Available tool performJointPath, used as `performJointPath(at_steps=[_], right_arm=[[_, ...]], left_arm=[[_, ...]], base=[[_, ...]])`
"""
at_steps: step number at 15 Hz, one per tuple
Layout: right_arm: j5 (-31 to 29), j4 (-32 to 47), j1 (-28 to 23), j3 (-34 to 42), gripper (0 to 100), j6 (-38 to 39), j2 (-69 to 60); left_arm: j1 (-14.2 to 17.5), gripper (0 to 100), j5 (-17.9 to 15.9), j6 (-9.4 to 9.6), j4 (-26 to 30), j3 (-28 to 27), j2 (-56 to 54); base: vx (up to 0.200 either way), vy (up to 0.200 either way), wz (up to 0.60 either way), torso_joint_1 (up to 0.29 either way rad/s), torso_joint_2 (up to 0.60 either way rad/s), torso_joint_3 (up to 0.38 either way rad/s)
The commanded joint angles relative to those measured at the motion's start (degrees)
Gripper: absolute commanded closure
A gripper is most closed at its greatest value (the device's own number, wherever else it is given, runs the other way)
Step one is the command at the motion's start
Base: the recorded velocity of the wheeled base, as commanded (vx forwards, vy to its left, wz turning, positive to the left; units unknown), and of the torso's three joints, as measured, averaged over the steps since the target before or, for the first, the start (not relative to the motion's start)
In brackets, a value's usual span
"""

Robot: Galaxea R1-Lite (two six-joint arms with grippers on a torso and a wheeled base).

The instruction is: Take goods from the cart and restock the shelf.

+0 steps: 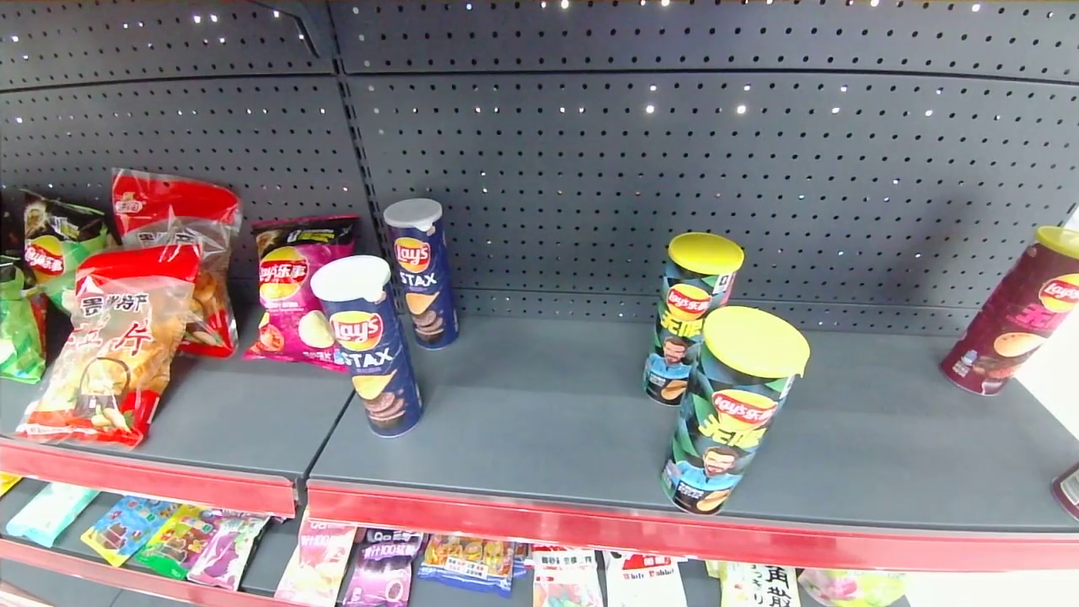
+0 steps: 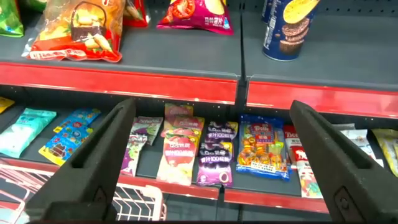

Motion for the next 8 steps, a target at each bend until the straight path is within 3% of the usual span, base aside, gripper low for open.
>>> performJointPath(at_steps=[1,4,6,8], right_arm=[[-0.17,-0.65,1.74,-16.84,0,5.86,15.32],[2.11,-0.92,5.87,-20.97,0,5.6,26.83],[2.47,-1.09,6.31,-21.94,0,5.6,32.72],[2.55,-1.18,6.31,-24.49,0,4.63,46.6]], left_arm=[[0.03,0,0.0,-0.01,-0.01,0.0,0.13],[0.03,0,0.0,-0.01,-0.01,0.0,0.13],[0.03,0,0.0,-0.01,-0.01,0.0,0.13],[0.03,0,0.0,-0.01,-0.01,0.0,0.13]], base=[[0.0,0.0,0.0,0.0,0.0,0.0],[0.0,0.0,0.0,0.0,0.0,0.0],[0.0,0.0,0.0,0.0,0.0,0.0],[0.0,0.0,0.0,0.0,0.0,0.0]])
